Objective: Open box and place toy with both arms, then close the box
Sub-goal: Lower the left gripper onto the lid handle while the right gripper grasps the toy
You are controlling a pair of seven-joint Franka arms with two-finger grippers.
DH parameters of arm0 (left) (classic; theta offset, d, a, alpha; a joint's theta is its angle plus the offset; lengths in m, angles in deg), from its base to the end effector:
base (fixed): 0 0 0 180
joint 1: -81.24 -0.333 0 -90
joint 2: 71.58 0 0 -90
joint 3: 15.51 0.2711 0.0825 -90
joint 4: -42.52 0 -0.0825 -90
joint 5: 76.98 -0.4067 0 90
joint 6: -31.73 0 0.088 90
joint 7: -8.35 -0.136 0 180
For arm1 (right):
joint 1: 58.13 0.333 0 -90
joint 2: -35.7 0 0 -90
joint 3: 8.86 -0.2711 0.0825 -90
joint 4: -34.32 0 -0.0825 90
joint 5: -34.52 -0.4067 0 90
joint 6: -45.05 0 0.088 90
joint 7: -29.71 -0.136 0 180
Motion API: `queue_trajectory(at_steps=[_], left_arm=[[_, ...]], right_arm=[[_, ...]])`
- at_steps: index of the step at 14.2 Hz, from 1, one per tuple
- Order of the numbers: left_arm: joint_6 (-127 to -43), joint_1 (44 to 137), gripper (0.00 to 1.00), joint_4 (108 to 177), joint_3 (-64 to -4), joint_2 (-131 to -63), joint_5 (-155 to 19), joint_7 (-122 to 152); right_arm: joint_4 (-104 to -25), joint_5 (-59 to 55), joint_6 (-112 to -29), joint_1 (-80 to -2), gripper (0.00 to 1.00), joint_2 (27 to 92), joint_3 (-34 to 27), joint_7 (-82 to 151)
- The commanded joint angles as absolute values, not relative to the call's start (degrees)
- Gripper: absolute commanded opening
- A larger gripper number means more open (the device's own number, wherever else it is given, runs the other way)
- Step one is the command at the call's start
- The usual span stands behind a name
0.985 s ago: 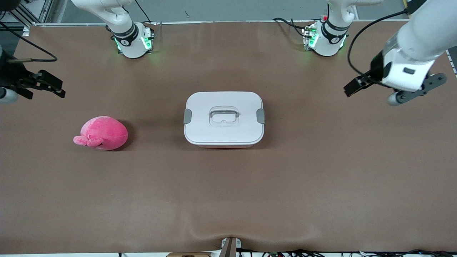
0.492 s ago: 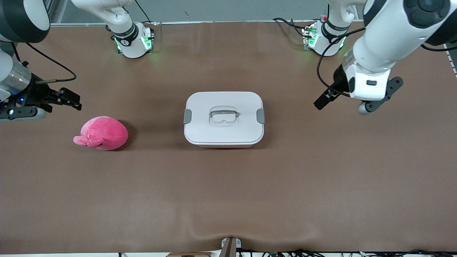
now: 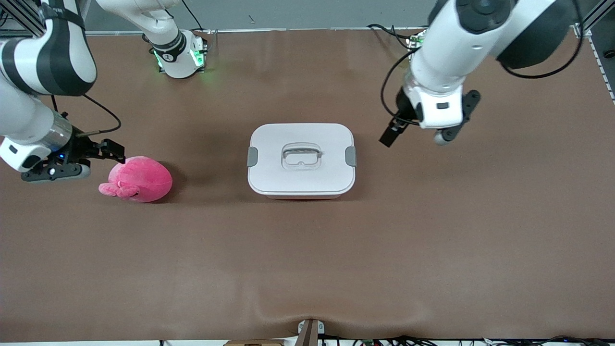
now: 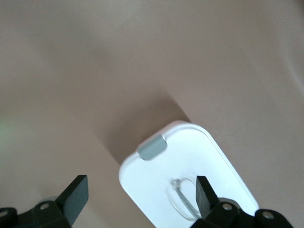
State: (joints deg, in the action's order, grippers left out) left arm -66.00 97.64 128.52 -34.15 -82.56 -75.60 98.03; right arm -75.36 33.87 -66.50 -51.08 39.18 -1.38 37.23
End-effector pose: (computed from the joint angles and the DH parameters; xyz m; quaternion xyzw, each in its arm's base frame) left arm 0.5253 -0.3562 0.4872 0.8855 0.4626 -0.0322 0.0299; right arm 0.5893 -0.0029 0.3764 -0.9981 -0.0597 0.0137 0.0022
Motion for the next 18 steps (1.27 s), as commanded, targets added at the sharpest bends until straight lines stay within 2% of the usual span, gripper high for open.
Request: queue_trajectory(at_steps=[1, 5, 9, 14, 18], left_arm=[[-68.9, 100.4, 1.0, 127.2, -33.9, -84.8, -76.7, 106.2], [-72.7, 106.1, 1.0, 127.2, -34.0, -88.2, -81.1, 121.7], [-76.7, 111.0, 1.0, 127.2, -34.0, -91.8, -85.0, 136.7], [-80.6, 113.6, 1.0, 127.6, -34.0, -95.0, -86.7, 149.1], [-83.0, 116.6, 1.0, 127.8, -34.0, -98.0, -92.7, 157.7]], right_arm=[[-75.1, 34.3, -69.0, -52.2, 1.0, 41.4, -1.7, 38.4], [-75.1, 34.3, -71.9, -53.9, 1.0, 44.9, -1.7, 42.0], [-75.2, 34.3, -78.3, -53.9, 1.0, 49.1, -1.7, 43.0], [-75.2, 34.3, -78.4, -53.8, 1.0, 52.6, -1.7, 43.1], [-75.1, 34.3, -77.9, -53.7, 1.0, 52.5, -1.7, 43.1]])
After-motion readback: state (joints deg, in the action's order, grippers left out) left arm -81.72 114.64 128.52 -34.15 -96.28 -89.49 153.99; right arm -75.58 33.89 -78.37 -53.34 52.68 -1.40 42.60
